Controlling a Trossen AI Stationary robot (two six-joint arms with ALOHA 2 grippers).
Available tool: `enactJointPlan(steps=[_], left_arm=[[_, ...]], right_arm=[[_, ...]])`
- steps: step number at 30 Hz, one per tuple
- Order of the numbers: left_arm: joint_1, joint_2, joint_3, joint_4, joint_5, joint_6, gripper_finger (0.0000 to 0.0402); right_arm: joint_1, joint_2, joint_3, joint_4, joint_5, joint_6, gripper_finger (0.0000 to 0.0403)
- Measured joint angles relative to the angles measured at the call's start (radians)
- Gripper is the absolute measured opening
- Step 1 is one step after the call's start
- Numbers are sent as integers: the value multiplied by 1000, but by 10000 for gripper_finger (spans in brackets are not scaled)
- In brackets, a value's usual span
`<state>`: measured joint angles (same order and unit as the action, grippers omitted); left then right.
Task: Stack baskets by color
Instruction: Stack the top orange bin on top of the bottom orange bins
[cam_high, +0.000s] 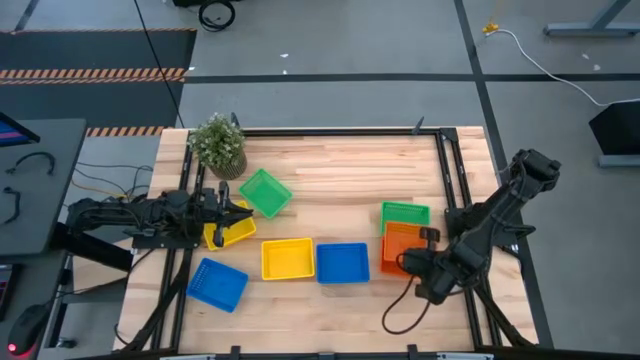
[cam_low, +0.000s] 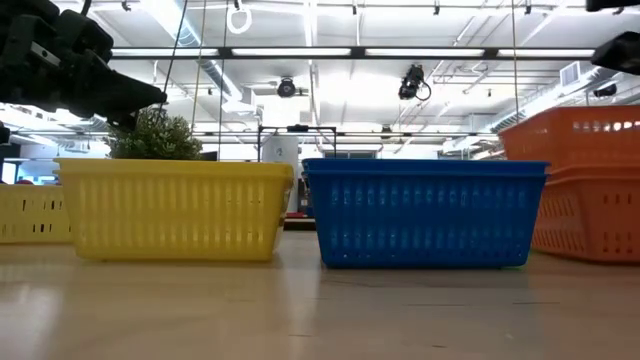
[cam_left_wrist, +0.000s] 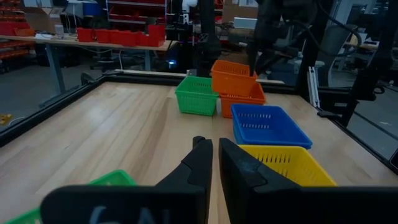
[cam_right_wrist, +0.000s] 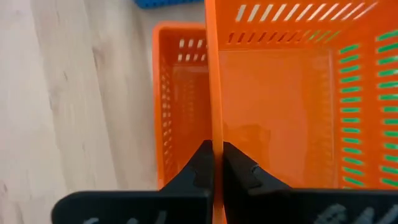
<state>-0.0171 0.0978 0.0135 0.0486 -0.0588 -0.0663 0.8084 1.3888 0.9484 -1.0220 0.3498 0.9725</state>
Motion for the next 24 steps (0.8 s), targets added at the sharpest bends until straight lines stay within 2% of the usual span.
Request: enactJointPlan(steps=[5, 12, 20, 24], left_arm=[[0, 0, 0, 0, 0, 0, 31], [0, 0, 0, 0, 0, 0, 27], [0, 0, 0, 0, 0, 0, 36], [0, 0, 0, 0, 0, 0, 32]], right_arm=[[25, 0, -4, 18, -2, 54, 16], [28, 0, -4, 155, -13, 43, 33], [28, 1, 19, 161, -28, 36, 21], [28, 1, 70, 162, 8, 13, 14]])
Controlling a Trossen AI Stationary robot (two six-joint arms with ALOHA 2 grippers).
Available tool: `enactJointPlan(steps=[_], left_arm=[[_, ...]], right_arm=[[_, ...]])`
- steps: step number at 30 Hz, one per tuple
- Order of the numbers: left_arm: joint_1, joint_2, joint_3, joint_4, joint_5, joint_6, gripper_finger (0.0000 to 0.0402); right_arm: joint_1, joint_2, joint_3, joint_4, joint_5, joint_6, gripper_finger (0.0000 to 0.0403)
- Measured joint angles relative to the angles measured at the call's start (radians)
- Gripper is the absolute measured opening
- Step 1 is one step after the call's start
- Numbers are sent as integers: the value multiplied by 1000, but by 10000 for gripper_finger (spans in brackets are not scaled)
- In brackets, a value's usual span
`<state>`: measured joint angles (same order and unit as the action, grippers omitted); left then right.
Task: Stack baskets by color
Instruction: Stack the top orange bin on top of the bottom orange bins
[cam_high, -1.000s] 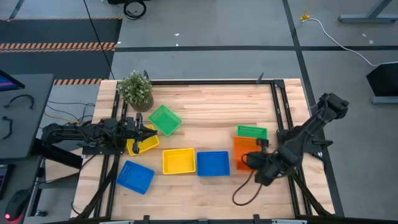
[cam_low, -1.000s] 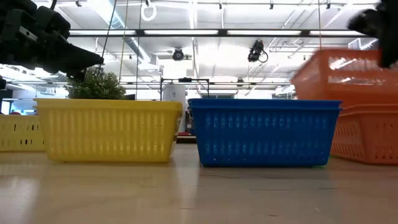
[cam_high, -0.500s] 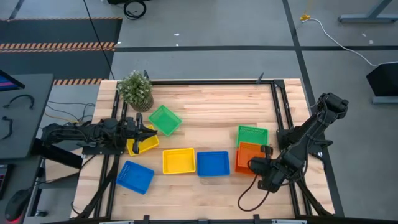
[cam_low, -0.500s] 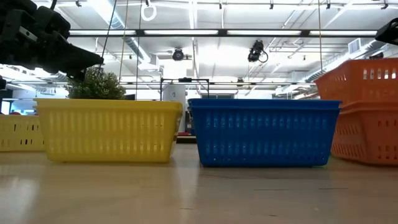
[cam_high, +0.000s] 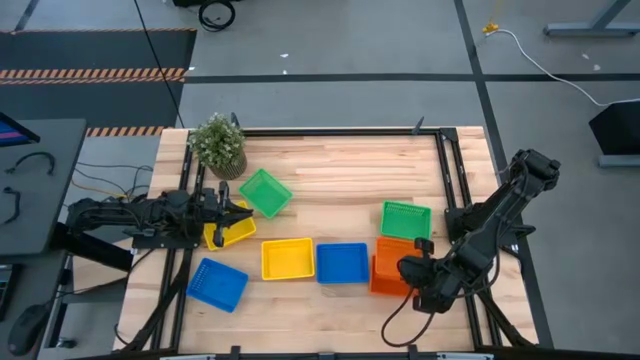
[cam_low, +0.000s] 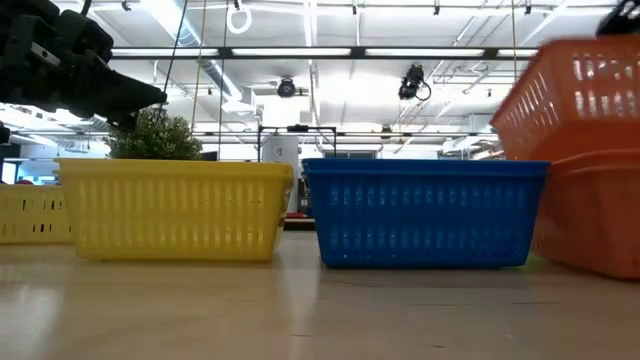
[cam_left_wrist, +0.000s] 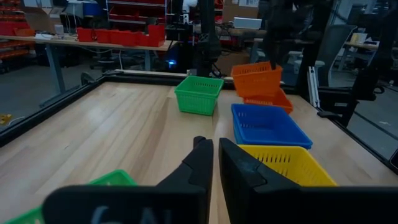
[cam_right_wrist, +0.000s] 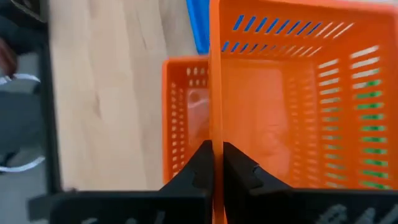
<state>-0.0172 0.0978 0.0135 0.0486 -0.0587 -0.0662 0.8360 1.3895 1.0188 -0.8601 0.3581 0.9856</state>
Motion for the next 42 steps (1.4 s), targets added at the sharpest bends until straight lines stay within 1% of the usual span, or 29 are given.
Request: enactJointPlan(steps=[5, 9, 11, 14, 18, 21, 24, 27, 33, 37, 42], left_arm=[[0, 0, 0, 0, 0, 0, 28], [0, 0, 0, 0, 0, 0, 34], [0, 0, 0, 0, 0, 0, 37], [0, 0, 0, 0, 0, 0, 38], [0, 0, 0, 0, 0, 0, 35], [0, 0, 0, 0, 0, 0, 31], [0, 0, 0, 0, 0, 0, 30], [0, 0, 0, 0, 0, 0, 34], [0, 0, 0, 0, 0, 0, 38], [0, 0, 0, 0, 0, 0, 33], [0, 0, 0, 0, 0, 0, 28]], right_arm=[[1, 5, 15, 37, 10, 36, 14], [11, 42, 18, 96, -6, 25, 14], [11, 69, 43, 90, -17, 9, 14], [10, 113, 121, -1, -5, -9, 13], [12, 181, 265, -155, 26, -19, 13], [18, 227, 350, -183, 23, -11, 13], [26, 267, 398, -166, -18, 36, 13], [30, 300, 405, -168, -69, 125, 13], [37, 364, 404, -227, -92, 215, 13], [36, 396, 403, -271, -94, 213, 14], [34, 418, 397, -275, -52, 172, 26]])
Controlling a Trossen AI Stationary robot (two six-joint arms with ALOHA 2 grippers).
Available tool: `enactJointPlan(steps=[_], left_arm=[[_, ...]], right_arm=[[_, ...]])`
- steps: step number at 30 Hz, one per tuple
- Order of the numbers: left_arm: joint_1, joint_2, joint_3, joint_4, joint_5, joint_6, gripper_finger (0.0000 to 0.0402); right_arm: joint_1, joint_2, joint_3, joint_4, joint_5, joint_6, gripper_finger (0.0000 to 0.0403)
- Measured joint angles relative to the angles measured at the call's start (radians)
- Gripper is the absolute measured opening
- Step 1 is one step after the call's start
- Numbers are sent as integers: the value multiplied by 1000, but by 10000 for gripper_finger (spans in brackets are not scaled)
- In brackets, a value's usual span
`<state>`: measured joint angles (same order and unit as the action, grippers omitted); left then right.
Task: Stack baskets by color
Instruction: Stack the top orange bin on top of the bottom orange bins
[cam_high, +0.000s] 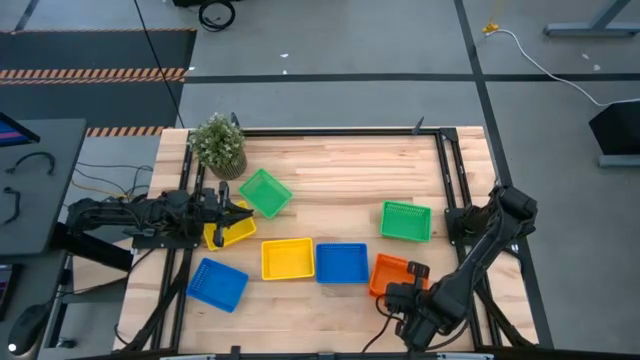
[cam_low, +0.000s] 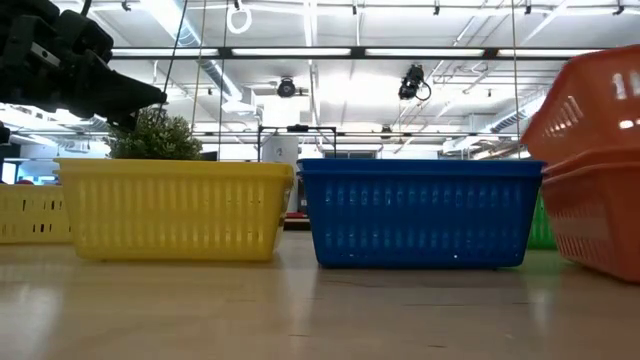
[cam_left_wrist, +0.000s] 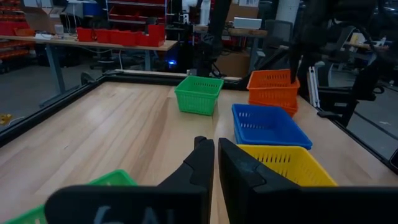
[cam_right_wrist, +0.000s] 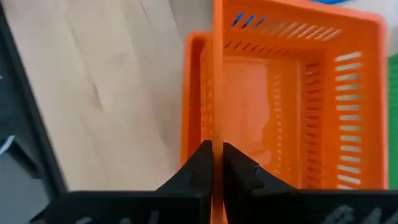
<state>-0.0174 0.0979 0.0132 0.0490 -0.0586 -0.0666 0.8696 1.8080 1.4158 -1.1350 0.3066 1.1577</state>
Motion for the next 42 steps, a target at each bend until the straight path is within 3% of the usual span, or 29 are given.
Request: enactJointPlan(steps=[5, 12, 18, 22, 28, 35, 42], left_arm=[[0, 0, 0, 1, 0, 0, 34], [0, 0, 0, 0, 0, 0, 31], [0, 0, 0, 0, 0, 0, 26], [0, 0, 0, 0, 0, 0, 32], [0, 0, 0, 0, 0, 0, 35], [0, 0, 0, 0, 0, 0, 26], [0, 0, 0, 0, 0, 0, 30]], right_arm=[[0, 7, -5, -13, 2, -14, 57], [-1, -22, -4, -63, -80, 0, 143], [-7, -50, -4, 53, 22, -30, 201], [-34, -25, -32, 124, 12, -89, 220], [-74, -15, -97, 161, -36, -125, 225], [-106, -10, -160, 321, -127, -261, 204], [-121, -9, -189, 282, -112, -277, 147]])
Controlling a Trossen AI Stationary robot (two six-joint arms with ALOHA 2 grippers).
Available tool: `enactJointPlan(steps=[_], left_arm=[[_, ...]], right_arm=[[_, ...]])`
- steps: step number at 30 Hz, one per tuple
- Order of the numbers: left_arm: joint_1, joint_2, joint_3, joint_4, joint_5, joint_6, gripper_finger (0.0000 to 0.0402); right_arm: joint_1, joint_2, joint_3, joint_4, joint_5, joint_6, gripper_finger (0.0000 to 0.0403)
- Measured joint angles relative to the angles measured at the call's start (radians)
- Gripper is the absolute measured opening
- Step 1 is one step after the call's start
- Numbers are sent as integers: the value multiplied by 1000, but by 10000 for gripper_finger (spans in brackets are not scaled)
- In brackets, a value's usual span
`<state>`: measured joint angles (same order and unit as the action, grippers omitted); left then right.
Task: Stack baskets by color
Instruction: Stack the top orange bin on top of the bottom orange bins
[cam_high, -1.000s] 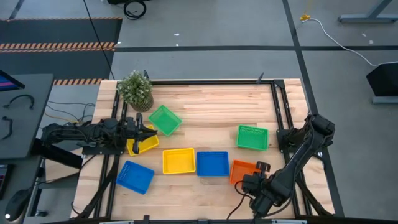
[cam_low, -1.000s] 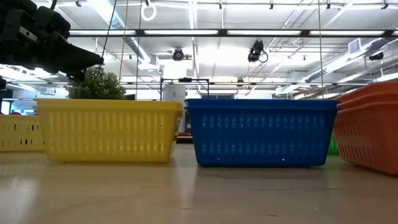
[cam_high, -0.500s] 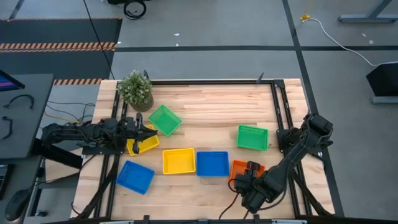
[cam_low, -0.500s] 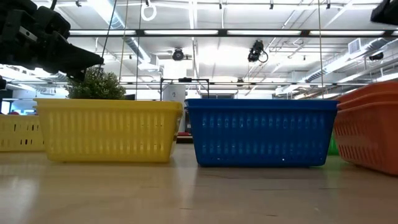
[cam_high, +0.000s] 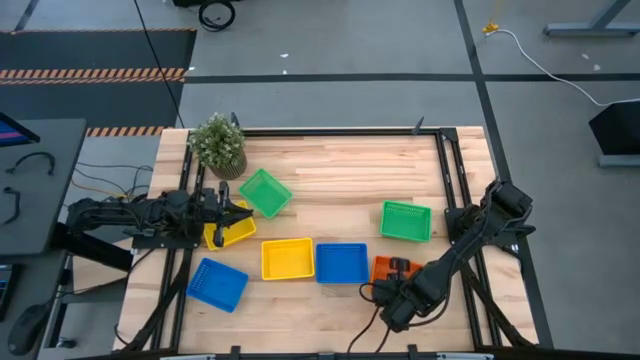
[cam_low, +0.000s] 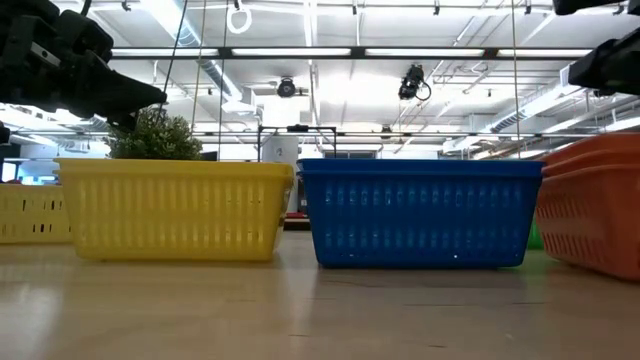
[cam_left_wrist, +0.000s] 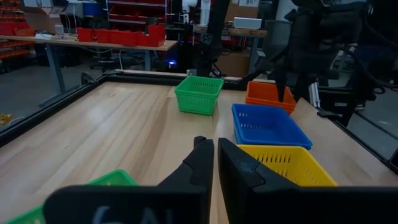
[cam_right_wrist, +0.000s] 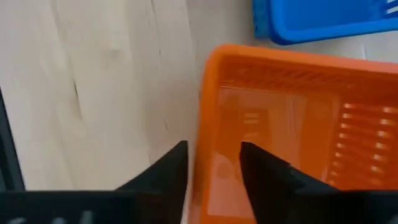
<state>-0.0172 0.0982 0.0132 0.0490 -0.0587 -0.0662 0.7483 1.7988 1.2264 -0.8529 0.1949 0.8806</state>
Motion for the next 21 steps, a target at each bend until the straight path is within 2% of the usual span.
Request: enactJointPlan(steps=[8, 11, 14, 21], left_arm=[[0, 0, 0, 0, 0, 0, 35], [0, 0, 0, 0, 0, 0, 31], [0, 0, 0, 0, 0, 0, 28], [0, 0, 0, 0, 0, 0, 37]], right_arm=[[1, -2, -6, -111, -6, -82, 21], [1, -6, -6, -187, -10, -95, 20], [1, -10, -6, -232, -9, -99, 42], [1, -10, -6, -210, -14, -93, 38]])
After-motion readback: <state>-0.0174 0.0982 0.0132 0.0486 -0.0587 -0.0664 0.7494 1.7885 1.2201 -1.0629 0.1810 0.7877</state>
